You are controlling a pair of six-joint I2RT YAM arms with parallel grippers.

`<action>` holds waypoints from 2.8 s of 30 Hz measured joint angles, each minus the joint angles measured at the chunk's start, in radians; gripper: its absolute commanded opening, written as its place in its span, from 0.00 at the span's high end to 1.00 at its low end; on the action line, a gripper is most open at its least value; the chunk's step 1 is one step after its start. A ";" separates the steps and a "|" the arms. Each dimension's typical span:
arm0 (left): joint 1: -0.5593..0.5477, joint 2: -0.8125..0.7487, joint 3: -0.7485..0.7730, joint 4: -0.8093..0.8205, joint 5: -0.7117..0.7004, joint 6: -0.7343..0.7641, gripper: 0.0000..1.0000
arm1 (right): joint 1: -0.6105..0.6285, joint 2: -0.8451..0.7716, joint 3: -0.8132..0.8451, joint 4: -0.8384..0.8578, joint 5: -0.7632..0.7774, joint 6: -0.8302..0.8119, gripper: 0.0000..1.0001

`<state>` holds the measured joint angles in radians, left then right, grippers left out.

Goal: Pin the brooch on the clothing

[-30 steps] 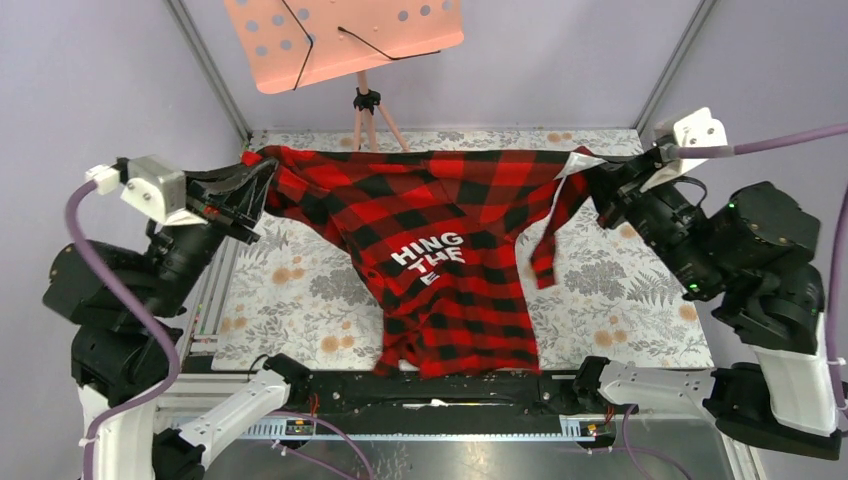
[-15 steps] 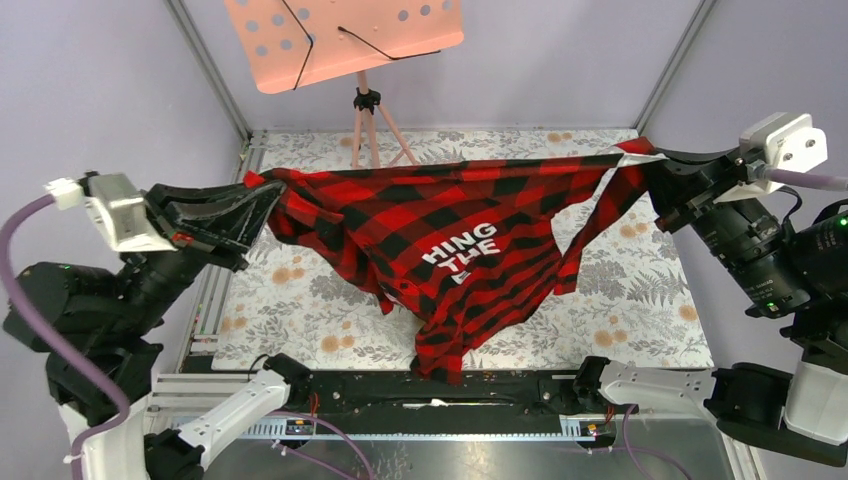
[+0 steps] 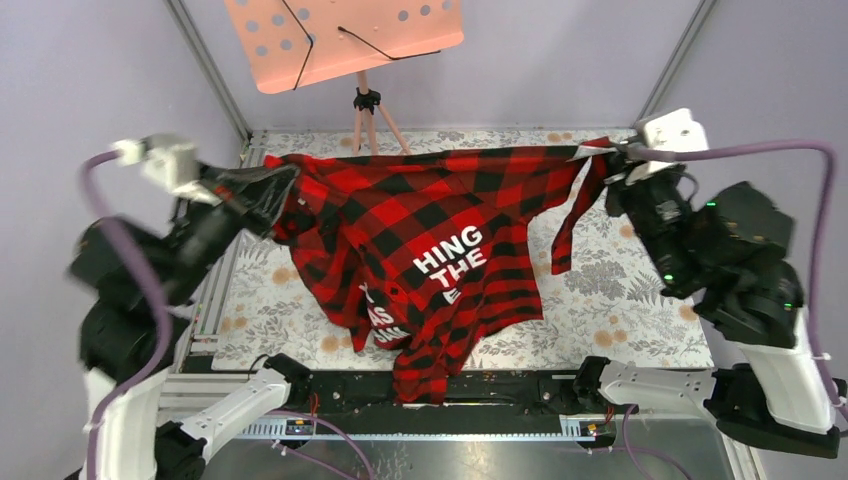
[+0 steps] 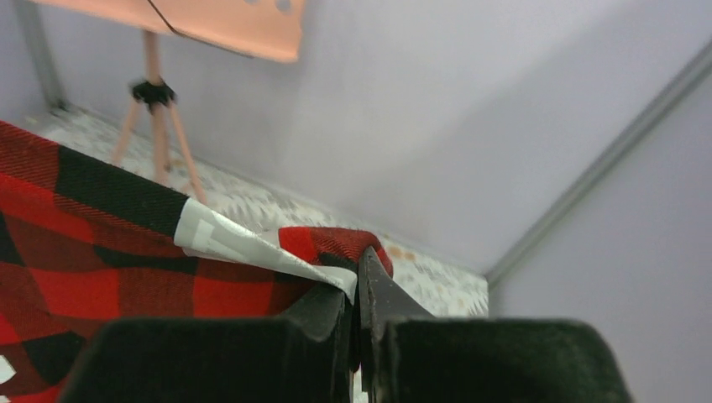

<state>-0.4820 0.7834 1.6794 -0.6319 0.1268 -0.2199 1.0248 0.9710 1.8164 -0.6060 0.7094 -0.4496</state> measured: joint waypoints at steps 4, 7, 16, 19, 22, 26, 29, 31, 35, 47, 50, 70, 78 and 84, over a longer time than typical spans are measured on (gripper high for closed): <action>0.002 0.086 -0.151 0.001 -0.171 -0.003 1.00 | -0.076 0.005 -0.150 0.030 0.063 0.061 1.00; 0.002 0.124 -0.311 0.026 -0.240 -0.010 1.00 | -0.178 0.007 -0.263 0.026 0.055 0.147 1.00; 0.004 -0.034 -0.444 0.027 -0.204 0.017 1.00 | -0.215 -0.065 -0.387 -0.117 -0.069 0.319 1.00; 0.000 -0.114 -0.404 0.003 -0.135 0.017 1.00 | -0.214 -0.129 -0.354 -0.179 -0.143 0.356 1.00; -0.004 -0.144 -0.318 -0.051 -0.055 0.016 1.00 | -0.213 -0.161 -0.285 -0.245 -0.228 0.382 1.00; -0.005 -0.140 -0.215 -0.148 0.023 0.004 1.00 | -0.212 -0.163 -0.186 -0.324 -0.306 0.412 1.00; -0.005 -0.140 -0.182 -0.189 0.048 -0.010 1.00 | -0.212 -0.160 -0.159 -0.347 -0.330 0.422 1.00; -0.005 -0.135 -0.184 -0.189 0.042 -0.022 1.00 | -0.212 -0.150 -0.166 -0.352 -0.317 0.426 1.00; -0.004 -0.066 -0.265 -0.135 -0.055 -0.035 1.00 | -0.223 -0.085 -0.238 -0.323 -0.187 0.433 1.00; 0.057 0.803 -0.369 0.059 -0.460 -0.005 1.00 | -0.562 0.589 -0.475 -0.116 -0.279 0.520 1.00; 0.057 0.942 -0.328 0.095 -0.521 -0.004 0.95 | -0.599 0.725 -0.409 -0.095 -0.316 0.538 0.85; 0.050 0.833 -0.367 0.192 -0.521 -0.011 0.02 | -0.637 0.579 -0.523 -0.062 -0.529 0.596 0.00; 0.028 0.466 -0.609 0.219 -0.397 -0.141 0.02 | -0.638 0.246 -0.740 -0.082 -0.673 0.772 0.05; 0.005 0.248 -0.827 0.211 -0.303 -0.252 0.01 | -0.638 0.095 -1.006 -0.102 -0.837 0.933 0.13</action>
<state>-0.4774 1.0313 0.8524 -0.4213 -0.1761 -0.4721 0.3870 1.0660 0.8104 -0.7078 -0.1276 0.4835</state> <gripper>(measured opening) 0.981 0.899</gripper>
